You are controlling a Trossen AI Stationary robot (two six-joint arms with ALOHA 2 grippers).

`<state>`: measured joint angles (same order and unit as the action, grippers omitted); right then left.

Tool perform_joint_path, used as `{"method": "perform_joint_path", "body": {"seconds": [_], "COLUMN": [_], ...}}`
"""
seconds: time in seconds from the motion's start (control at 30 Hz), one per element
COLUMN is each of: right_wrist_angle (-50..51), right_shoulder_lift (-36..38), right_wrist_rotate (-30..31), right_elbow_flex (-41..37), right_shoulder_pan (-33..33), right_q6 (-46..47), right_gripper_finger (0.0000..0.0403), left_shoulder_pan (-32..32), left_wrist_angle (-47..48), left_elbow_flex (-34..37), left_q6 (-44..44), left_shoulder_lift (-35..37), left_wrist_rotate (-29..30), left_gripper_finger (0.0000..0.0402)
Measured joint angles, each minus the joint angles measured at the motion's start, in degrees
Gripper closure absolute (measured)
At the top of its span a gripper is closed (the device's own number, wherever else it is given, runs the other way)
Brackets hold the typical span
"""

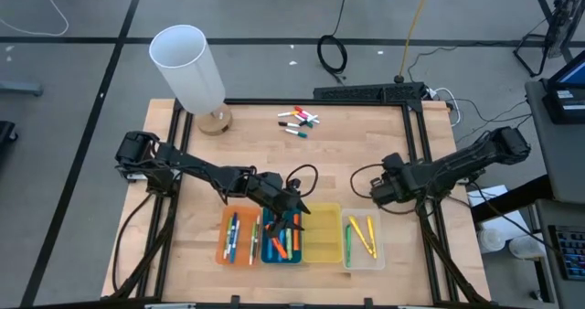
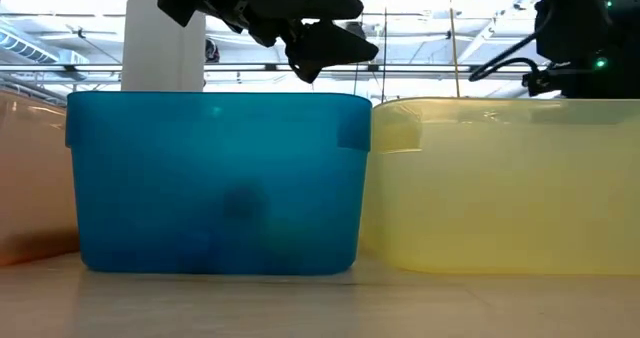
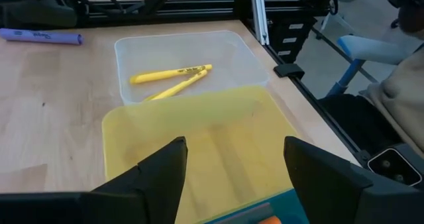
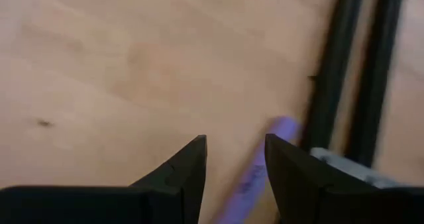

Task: Pick & Place Markers
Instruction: Put the purple highlighter pen into the blue bin

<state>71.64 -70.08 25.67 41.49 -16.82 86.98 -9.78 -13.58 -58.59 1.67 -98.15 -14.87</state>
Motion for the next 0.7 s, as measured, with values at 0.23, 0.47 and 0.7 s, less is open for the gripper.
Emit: {"method": "perform_joint_path", "body": {"seconds": [0.23, 0.47, 0.7], "right_wrist_angle": [-2.7, -18.0, 1.5], "right_shoulder_lift": [-1.2, -1.6, -4.0], "right_wrist_rotate": [-1.1, -5.9, -21.7], "right_elbow_flex": [-0.8, -0.9, 6.0], "right_shoulder_pan": [2.7, 7.5, 14.8], "right_q6": [-0.1, -26.8, -40.9], "right_gripper_finger": [0.0265, 0.0292, 0.0391], "left_shoulder_pan": [0.0, 0.0, 0.0], "left_wrist_angle": [0.1, 0.0, -0.2], "left_elbow_flex": [0.0, 0.0, 0.0], "left_q6": [0.1, -1.2, -1.9], "left_shoulder_lift": [0.0, 0.0, 0.0], "left_wrist_rotate": [0.0, 0.0, 0.0], "left_gripper_finger": [0.0142, 0.0154, 0.0155]}}
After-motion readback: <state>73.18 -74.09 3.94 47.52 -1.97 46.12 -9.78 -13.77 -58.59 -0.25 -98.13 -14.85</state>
